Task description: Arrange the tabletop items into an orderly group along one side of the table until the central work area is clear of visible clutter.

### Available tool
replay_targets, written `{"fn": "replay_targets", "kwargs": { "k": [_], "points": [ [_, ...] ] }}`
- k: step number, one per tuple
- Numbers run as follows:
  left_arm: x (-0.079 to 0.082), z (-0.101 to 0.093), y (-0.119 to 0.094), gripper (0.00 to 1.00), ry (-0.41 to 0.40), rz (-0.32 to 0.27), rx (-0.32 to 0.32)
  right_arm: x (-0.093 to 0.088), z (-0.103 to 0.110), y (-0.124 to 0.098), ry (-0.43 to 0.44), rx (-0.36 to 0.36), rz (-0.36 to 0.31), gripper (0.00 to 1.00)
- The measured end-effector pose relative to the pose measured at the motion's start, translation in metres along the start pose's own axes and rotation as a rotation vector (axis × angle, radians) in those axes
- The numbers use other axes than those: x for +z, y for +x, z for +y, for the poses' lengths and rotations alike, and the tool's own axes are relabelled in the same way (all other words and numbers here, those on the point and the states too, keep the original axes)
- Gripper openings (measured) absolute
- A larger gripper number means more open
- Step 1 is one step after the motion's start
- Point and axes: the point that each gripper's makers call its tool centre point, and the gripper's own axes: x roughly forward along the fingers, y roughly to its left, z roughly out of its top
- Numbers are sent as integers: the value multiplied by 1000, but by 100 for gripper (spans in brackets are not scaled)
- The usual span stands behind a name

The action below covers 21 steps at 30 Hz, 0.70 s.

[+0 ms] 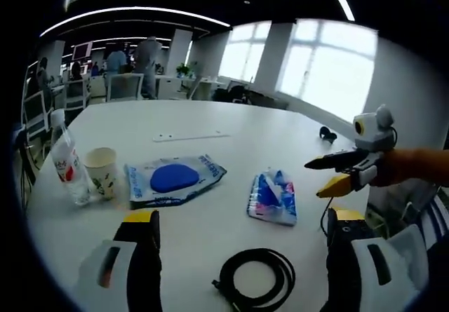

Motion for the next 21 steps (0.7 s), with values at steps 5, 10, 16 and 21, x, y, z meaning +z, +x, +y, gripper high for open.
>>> {"fn": "replay_targets", "kwargs": {
  "k": [5, 10, 16, 21],
  "points": [
    [-10, -18, 5, 100, 8, 24, -29, -9, -10, -9, 0, -15, 18, 94],
    [-18, -36, 13, 100, 10, 55, -54, -16, -22, -14, 21, -41, 18, 93],
    [-26, -56, 23, 100, 4, 82, -88, -19, -34, -15, 51, -68, 23, 92],
    [-31, -64, 31, 100, -8, 108, -97, -18, -40, -15, 40, -82, 26, 92]
  ]
}}
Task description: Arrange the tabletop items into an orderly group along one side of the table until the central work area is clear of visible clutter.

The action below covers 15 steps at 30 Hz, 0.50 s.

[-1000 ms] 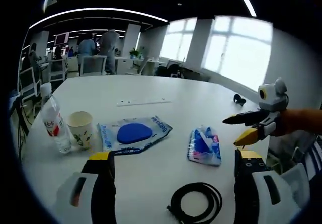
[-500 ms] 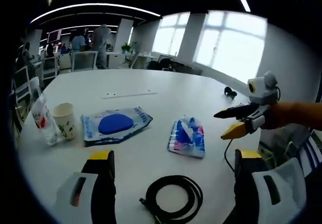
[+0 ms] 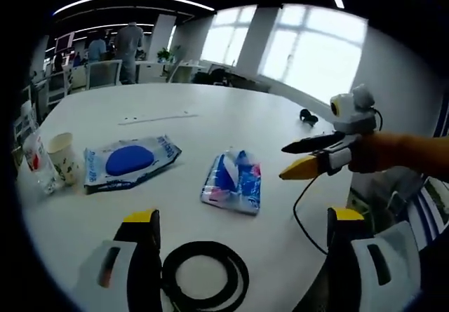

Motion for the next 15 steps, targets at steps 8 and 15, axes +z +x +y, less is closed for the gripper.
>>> {"fn": "replay_targets", "kwargs": {
  "k": [8, 15],
  "points": [
    [0, -5, 17, 94, -42, 20, 5, -5, -15, 4, 7, -23, 13, 89],
    [-1, -6, 34, 94, -52, 39, 24, -12, -29, 6, 28, -33, 32, 87]
  ]
}}
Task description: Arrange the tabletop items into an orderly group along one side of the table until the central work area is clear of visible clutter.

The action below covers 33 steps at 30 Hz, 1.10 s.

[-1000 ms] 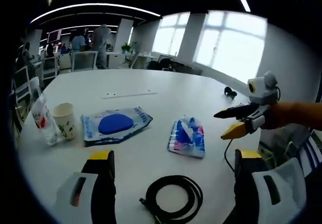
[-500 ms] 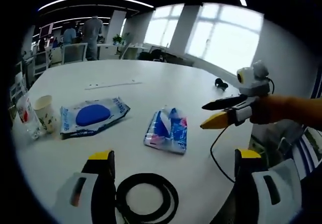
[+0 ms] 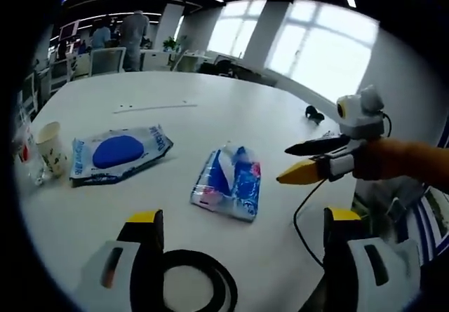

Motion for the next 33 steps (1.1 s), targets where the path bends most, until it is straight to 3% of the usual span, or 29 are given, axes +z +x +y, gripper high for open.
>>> {"fn": "replay_targets", "kwargs": {
  "k": [19, 33],
  "points": [
    [-15, 16, 33, 81, -35, 82, 100, -7, -20, 15, 1, 15, 46, 81],
    [-26, 28, 57, 76, -102, 159, 180, 2, -31, 36, -12, 22, 78, 74]
  ]
}}
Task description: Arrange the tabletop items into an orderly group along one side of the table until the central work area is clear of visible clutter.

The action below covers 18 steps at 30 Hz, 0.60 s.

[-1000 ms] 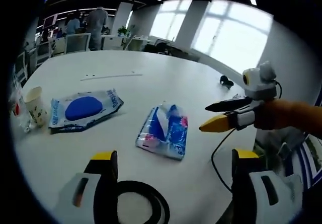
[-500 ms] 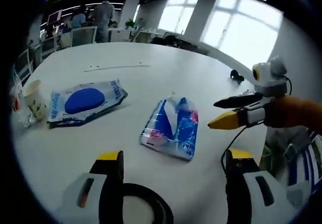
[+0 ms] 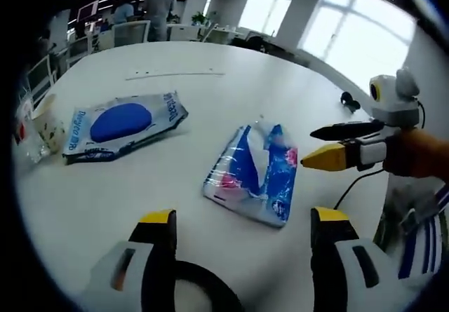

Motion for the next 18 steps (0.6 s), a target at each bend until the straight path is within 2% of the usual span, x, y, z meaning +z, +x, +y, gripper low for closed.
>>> {"fn": "replay_targets", "kwargs": {
  "k": [7, 10, 13, 15, 18],
  "points": [
    [-3, 0, 8, 69, -30, 35, 27, 3, 2, 14, 0, 2, 13, 70],
    [-5, 5, 11, 66, -64, 51, 73, 4, 4, 19, -2, 6, 19, 67],
    [-9, 3, 12, 60, -95, 72, 82, 6, 6, 23, -5, 10, 22, 62],
    [-8, 2, 14, 55, -109, 58, 88, 7, 8, 25, -4, 12, 21, 58],
    [-8, -1, 15, 50, -172, 51, 79, 7, 9, 25, 6, 8, 19, 50]
  ]
}}
